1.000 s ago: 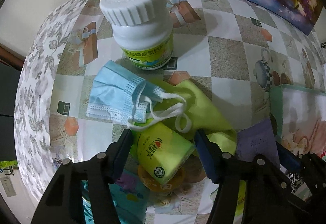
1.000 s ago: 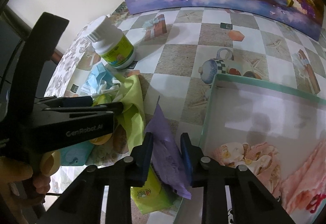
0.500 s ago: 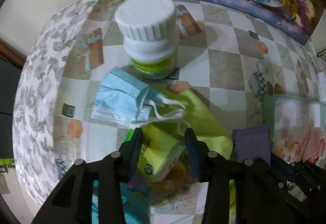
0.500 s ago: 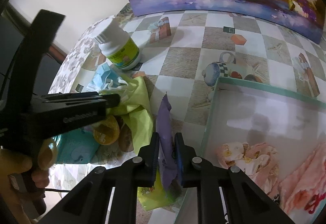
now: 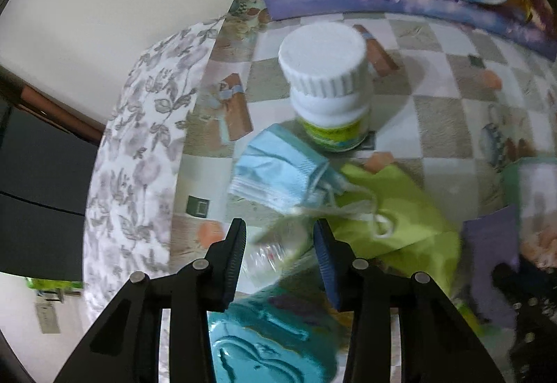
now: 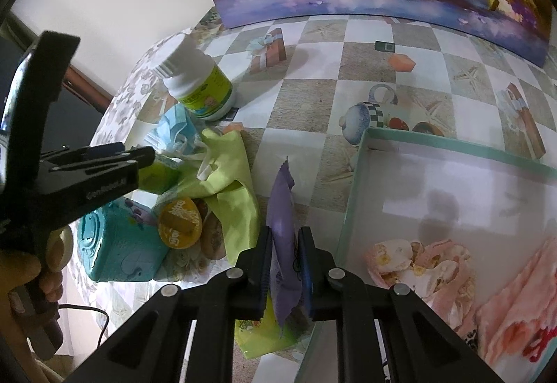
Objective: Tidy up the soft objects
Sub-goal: 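Grasp the green tissue pack with the left gripper while the right holds the purple packet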
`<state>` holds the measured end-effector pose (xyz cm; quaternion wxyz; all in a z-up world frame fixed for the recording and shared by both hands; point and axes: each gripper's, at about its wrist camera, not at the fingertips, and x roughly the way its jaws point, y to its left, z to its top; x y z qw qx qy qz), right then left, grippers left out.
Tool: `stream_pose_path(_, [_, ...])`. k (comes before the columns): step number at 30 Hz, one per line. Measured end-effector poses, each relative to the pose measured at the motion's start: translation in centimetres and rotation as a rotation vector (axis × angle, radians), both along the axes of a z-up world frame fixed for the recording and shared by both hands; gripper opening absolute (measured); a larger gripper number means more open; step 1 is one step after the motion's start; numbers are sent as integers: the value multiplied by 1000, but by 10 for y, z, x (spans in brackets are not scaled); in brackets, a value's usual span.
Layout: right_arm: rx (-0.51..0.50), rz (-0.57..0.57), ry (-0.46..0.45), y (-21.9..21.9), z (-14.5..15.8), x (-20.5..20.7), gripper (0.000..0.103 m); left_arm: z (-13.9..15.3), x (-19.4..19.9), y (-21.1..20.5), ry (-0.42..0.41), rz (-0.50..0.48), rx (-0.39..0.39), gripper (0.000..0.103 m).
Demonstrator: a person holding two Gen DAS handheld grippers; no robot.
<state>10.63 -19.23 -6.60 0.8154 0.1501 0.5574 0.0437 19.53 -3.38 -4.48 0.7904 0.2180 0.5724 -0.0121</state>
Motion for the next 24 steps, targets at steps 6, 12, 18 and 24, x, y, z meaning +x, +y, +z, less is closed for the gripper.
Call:
stream_pose_path(6, [2, 0, 1, 0, 0, -1, 16, -2, 1, 6, -3, 9, -14, 42])
stream_pose_path(12, [0, 4, 5, 2, -1, -1, 13, -2, 1, 4, -21, 11, -10, 35])
stream_pose_path(18, [-18, 16, -13, 4, 4, -2, 10, 4, 4, 12, -38, 44, -45, 24])
stream_pose_path(24, [-23, 10, -29, 2, 11, -4, 10, 6, 5, 16, -40, 60, -86, 21])
